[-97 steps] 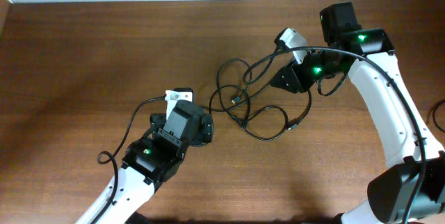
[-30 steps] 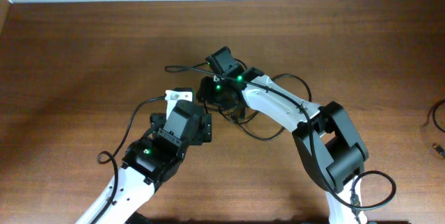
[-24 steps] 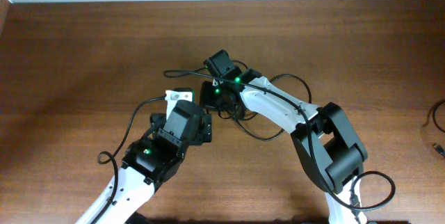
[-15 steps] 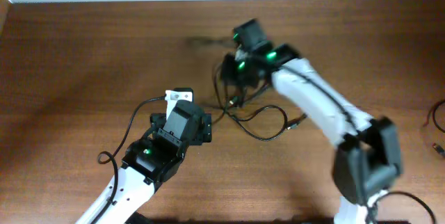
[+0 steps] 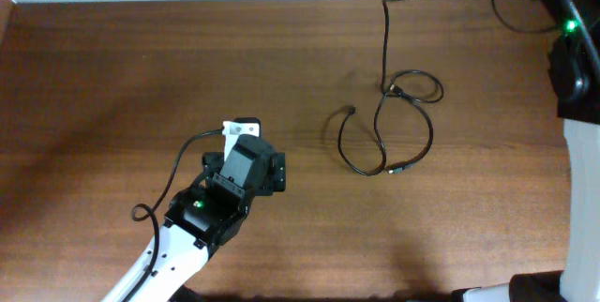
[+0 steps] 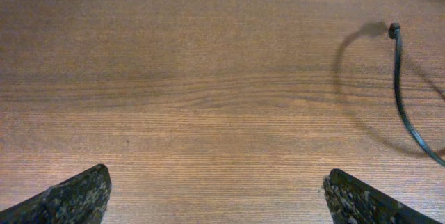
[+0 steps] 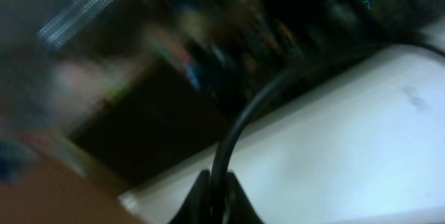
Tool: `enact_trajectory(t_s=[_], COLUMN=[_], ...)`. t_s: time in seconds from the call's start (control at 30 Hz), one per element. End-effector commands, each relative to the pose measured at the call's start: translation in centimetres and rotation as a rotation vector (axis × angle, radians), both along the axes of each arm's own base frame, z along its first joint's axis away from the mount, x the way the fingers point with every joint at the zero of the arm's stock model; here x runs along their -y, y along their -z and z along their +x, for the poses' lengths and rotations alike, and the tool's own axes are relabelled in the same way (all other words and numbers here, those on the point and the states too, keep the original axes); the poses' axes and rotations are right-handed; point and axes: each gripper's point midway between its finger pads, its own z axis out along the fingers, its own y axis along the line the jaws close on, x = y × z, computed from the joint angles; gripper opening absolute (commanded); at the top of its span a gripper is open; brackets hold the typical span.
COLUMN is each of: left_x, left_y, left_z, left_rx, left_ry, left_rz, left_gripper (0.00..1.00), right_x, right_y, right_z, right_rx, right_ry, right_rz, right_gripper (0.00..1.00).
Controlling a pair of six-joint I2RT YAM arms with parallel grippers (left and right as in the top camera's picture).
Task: Untangle cables
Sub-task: 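Pull the grasped cable up and to the right with the right gripper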
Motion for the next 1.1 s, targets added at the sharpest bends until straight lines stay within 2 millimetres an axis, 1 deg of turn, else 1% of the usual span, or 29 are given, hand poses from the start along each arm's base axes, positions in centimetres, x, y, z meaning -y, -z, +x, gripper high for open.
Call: enact_trajectory(t_s=[0.0,0.03,0.07,0.1,0.17,0.2,0.23,0.27,0.3,0.33,0.37,0.43,0.47,0.5,0.53,0.57,0.63,0.67,0.7,0.73,0.77,0.8,0.87,0.93,1.0,1.03,1.07], left_x=[0.1,0.1,0.1,0.1,0.1,0.1,0.1,0.1,0.1,0.1,0.1,0.1,0.1,0.1,0.1,0.1,0.1,0.1,0.1,0.1,0.1,0.1,0.1,0.1,0.1,0.1,0.1], left_y=[-0.2,-0.2,-0.2,-0.2,-0.2,-0.2,-0.2,-0.2,-0.2,-0.2,-0.2,-0.2,-0.2,-0.2,-0.2,-0.2,-0.2,-0.2,-0.2,-0.2,-0.2,-0.2,-0.2,-0.2,-0.2,-0.2,-0.2], left_z=[0.0,0.0,0.0,0.0,0.0,0.0,0.0,0.0,0.0,0.0,0.0,0.0,0.0,0.0,0.0,0.0,0.0,0.0,0.0,0.0,0.0,0.0,0.0,0.0,0.0,0.0,0.0], left_rx=[0.007,0.007,0.007,0.007,0.007,0.007,0.007,0.007,0.007,0.007,0.007,0.007,0.007,0.007,0.007,0.007,0.007,0.007,0.007,0.007,0.007,0.007,0.007,0.007,0.007,0.007,0.007], left_ry=[0.005,0.005,0.005,0.005,0.005,0.005,0.005,0.005,0.005,0.005,0.005,0.005,0.005,0.005,0.005,0.005,0.005,0.005,0.005,0.005,0.005,0.005,0.005,0.005,0.005,0.005,0.005], left_rz=[-0.007,-0.007,-0.007,-0.007,-0.007,-0.007,-0.007,-0.007,-0.007,-0.007,-0.007,-0.007,-0.007,-0.007,-0.007,-0.007,-0.007,-0.007,-0.007,-0.007,-0.007,-0.007,-0.007,-0.007,-0.007,-0.007,-0.007], left_gripper=[0.99,0.99,0.99,0.99,0.99,0.99,0.99,0.99,0.99,0.99,0.99,0.99,0.99,0.99,0.99,0.99,0.99,0.99,0.99,0.99,0.99,0.99,0.99,0.99,0.99,0.99,0.99], right_x=[1.6,2.8,3.4,3.6,3.8,3.9,4.0,3.5,2.6,1.8,1.7,1.3,1.3,1.9,2.6,4.3,7.9,10.6,13.7,16.1,17.8,20.7,26.5,31.9,35.9,38.3,39.8], right_y=[-4.7,-6.0,-7.2,-10.0,-13.7,-14.6,-15.1,-15.2,-14.7,-13.6,-12.0,-9.7,-8.0,-5.3,-4.0,-1.7,3.0,5.7,8.0,9.7,10.9,12.7,16.4,19.8,22.8,24.9,26.1], right_z=[-1.3,-1.5,-1.8,-2.9,-5.2,-6.1,-6.7,-6.9,-6.5,-5.6,-4.0,-1.8,-0.3,2.0,3.0,4.6,6.9,7.7,8.0,8.1,8.1,7.9,6.4,4.1,1.6,-0.3,-1.7], right_rx=[0.131,0.186,0.239,0.376,0.586,0.638,0.664,0.669,0.646,0.596,0.514,0.456,0.403,0.317,0.272,0.184,0.017,-0.083,-0.173,-0.236,-0.277,-0.346,-0.496,-0.642,-0.775,-0.864,-0.923], right_ry=[0.043,0.101,0.128,0.121,0.1,0.087,0.073,0.052,0.017,0.003,0.023,0.073,0.097,0.164,0.213,0.319,0.516,0.629,0.723,0.779,0.81,0.858,0.949,1.031,1.089,1.121,1.143], right_rz=[0.175,0.211,0.228,0.251,0.287,0.311,0.332,0.326,0.294,0.237,0.202,0.069,0.0,-0.085,-0.109,-0.146,-0.22,-0.242,-0.266,-0.284,-0.294,-0.308,-0.327,-0.33,-0.323,-0.313,-0.303], right_gripper=[0.04,0.04,0.04,0.04,0.04,0.04,0.04,0.04,0.04,0.04,0.04,0.04,0.04,0.04,0.04,0.04,0.04,0.04,0.04,0.04,0.04,0.04,0.04,0.04,0.04,0.04,0.04])
